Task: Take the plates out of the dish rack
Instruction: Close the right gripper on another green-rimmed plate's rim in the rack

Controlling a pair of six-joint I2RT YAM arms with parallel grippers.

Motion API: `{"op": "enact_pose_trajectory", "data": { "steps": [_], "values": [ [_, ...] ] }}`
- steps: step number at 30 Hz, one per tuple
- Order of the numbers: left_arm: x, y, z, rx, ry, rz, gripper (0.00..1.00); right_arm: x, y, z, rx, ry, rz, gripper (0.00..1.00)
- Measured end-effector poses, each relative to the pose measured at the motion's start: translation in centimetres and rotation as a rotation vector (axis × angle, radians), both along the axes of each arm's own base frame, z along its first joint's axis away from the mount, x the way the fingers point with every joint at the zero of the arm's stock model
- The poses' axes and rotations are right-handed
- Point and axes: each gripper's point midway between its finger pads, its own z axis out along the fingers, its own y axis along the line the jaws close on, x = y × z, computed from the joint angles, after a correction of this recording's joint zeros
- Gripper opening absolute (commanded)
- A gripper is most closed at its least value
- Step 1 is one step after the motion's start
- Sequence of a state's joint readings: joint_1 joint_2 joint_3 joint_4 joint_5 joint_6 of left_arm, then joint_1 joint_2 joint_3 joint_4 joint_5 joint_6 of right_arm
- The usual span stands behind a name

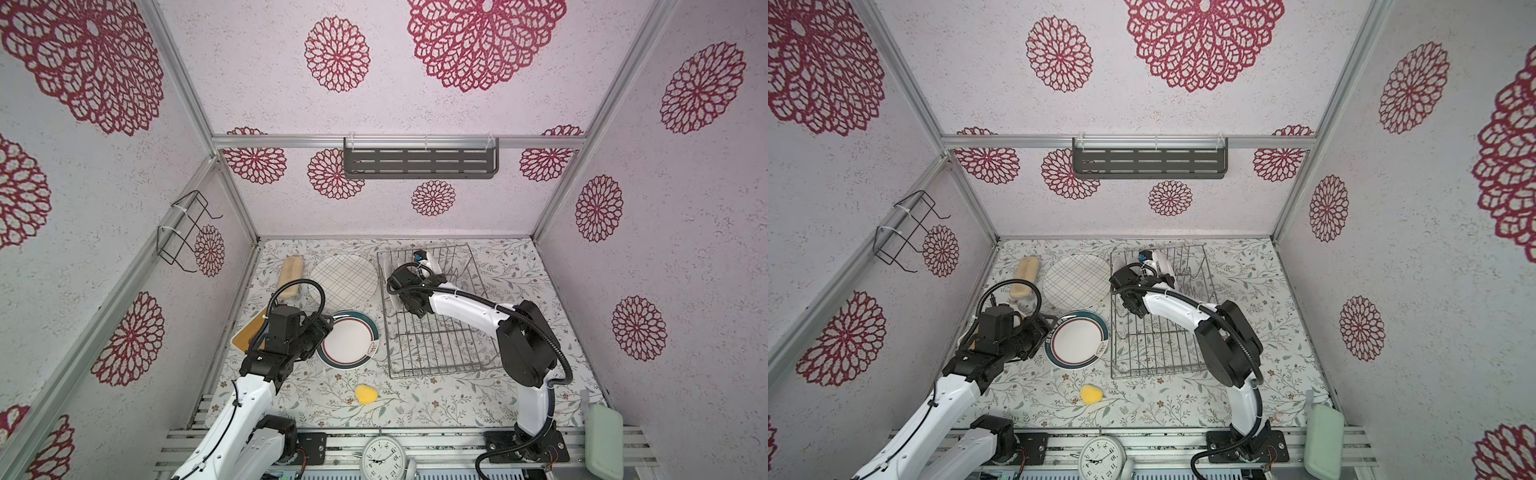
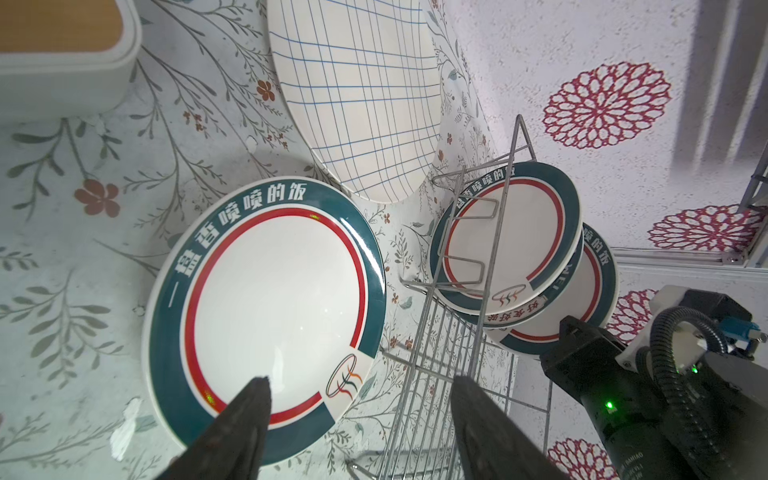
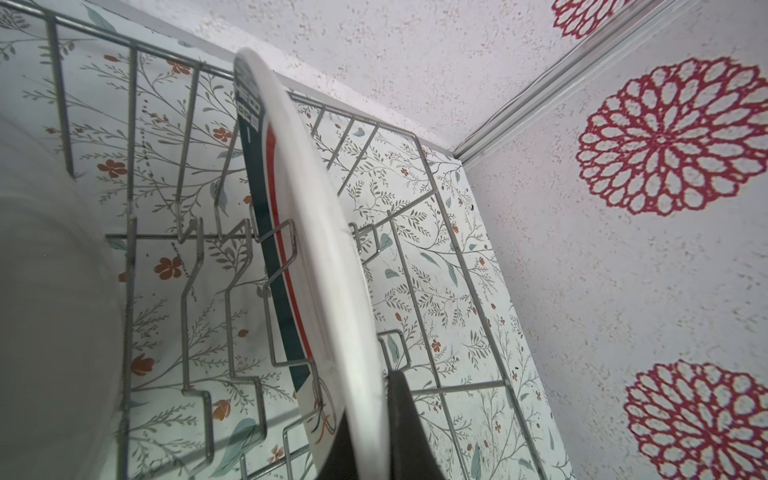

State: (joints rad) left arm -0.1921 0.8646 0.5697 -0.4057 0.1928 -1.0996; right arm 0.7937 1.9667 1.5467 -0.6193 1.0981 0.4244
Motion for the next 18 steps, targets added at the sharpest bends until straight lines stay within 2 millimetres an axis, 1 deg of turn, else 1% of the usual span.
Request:
{"op": "enact_pose_trajectory", "data": {
  "steps": [8,18],
  "values": [
    [0.2,-0.2,0.2,-0.001,-0.004,-0.006,0.73,-0.4,0.2,0.8,-0.026,-0.017,-0.006,0.00],
    [1.0,-0.7,1.6,-0.006,-0.033,-0.016,0.72,-1.0,0.3,3.0,-0.070,-0.060,-0.009,0.00]
  ]
}}
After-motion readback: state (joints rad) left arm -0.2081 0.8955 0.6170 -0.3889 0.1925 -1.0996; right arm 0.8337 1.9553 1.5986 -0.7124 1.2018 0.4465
